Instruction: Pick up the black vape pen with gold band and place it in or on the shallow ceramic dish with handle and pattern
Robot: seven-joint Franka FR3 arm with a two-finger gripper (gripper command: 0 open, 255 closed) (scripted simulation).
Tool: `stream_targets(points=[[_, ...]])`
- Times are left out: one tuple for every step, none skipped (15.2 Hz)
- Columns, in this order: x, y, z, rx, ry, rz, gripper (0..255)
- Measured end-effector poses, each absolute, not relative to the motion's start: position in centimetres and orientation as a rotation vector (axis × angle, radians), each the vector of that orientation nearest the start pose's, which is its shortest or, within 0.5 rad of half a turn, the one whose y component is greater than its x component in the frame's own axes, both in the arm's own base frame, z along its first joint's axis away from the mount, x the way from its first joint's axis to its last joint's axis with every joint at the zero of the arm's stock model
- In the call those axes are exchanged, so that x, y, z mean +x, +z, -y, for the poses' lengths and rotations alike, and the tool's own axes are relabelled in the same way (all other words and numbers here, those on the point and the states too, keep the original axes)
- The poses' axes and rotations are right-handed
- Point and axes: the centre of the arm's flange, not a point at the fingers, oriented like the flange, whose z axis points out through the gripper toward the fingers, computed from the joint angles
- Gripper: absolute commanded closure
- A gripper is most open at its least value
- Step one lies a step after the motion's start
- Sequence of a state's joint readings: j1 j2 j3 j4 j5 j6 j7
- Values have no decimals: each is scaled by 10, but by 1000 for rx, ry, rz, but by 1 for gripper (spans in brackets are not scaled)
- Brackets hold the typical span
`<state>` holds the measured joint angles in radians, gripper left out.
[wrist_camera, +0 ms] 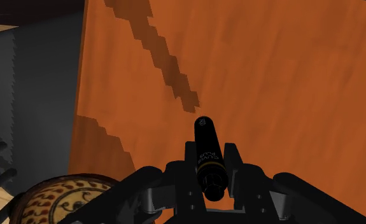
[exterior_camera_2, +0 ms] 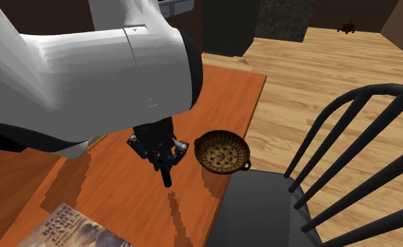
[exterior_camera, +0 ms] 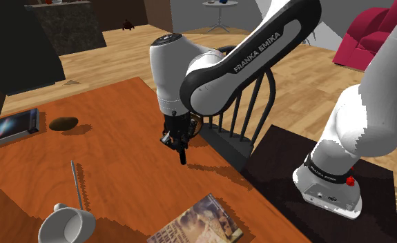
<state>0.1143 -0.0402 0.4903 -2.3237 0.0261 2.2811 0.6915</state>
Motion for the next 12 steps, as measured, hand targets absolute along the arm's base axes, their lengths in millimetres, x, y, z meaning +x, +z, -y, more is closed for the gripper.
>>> stream_targets(points=[[412, 358, -286, -3141, 10, -164, 255], [412, 363, -287, -3141, 9, -164, 255], [412, 368, -287, -3141, 10, -164, 255], [412, 374, -287, -3141, 10, -164, 255], [412, 379, -287, -3141, 10, -164, 255], [412, 383, -286, -3141, 10, -164, 255], [412, 389, -286, -3141, 10, -164, 255], [413, 396, -286, -3141, 9, -164, 255], [413, 401, -286, -3141, 9, -164, 255], [413, 405, -287, -3141, 9, -164, 255], [412, 411, -286, -3141, 10, -164, 255], [412, 415, -286, -3141, 9, -164, 255]])
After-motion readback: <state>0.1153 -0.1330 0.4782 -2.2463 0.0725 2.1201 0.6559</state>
